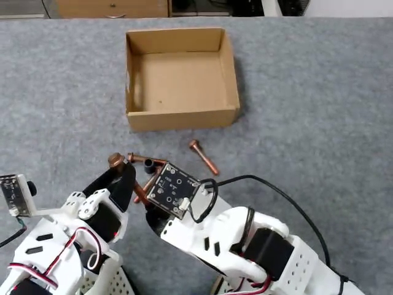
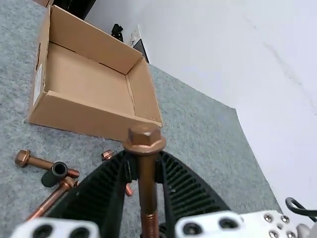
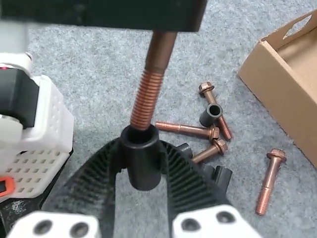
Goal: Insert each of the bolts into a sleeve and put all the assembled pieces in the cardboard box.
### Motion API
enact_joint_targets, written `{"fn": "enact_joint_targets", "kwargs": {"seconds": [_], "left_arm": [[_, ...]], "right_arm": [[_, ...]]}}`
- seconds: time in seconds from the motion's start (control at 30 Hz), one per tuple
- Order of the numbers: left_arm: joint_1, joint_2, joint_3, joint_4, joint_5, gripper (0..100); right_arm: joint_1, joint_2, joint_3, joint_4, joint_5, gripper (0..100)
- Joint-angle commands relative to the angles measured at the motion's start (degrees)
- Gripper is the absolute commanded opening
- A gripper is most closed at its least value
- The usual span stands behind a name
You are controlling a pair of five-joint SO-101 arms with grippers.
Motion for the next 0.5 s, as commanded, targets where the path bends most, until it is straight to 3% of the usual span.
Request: {"fn": "enact_joint_targets", "kwargs": {"seconds": [0.0, 0.47], "left_arm": [[0.8, -0.2, -0.4, -1.1, -0.3, 2], [0.8, -0.3, -0.2, -1.1, -0.6, 2]], "right_arm": [[-0.8, -0.7, -1.6, -2.4, 0.0, 0.1], [-0.6, -0.7, -1.5, -2.6, 0.3, 0.1]]}}
